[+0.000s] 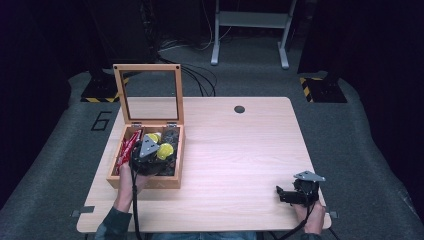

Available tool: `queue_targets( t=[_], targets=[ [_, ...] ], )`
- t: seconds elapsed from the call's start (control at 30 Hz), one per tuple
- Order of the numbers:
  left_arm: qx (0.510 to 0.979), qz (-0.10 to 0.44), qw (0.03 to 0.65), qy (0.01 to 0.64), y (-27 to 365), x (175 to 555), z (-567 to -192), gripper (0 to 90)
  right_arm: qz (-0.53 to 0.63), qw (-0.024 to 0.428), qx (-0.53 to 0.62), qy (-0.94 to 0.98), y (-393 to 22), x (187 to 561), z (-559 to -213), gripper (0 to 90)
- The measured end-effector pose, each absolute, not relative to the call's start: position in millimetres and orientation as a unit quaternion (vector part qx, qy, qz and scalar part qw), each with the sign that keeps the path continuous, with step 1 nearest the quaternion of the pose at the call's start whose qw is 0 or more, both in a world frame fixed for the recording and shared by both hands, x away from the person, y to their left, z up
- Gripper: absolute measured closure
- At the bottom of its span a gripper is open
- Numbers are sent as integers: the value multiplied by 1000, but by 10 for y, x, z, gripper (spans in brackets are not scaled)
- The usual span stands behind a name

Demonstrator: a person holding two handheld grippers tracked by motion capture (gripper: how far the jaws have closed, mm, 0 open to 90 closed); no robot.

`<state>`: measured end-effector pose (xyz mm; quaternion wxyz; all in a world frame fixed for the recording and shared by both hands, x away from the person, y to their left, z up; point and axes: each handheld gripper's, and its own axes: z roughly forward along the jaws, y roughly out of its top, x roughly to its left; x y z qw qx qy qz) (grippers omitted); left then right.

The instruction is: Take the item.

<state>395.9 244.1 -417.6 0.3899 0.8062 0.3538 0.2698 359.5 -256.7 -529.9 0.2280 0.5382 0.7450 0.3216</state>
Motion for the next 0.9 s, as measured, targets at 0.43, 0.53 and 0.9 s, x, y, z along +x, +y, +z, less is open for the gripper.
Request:
queue_targets(
  t=[0.43,0.53,0.9],
  targets=[
    [814,262,394,336,2238,3993,-4199,379,322,226,536,746,-2569,3593,-5298,20],
    [816,258,396,332,2185,4008,-4202,379,322,226,537,746,-2569,3593,-5298,20],
    [822,248,401,319,1993,4064,-4216,379,322,226,537,746,-2569,3593,-5298,20]
  ],
)
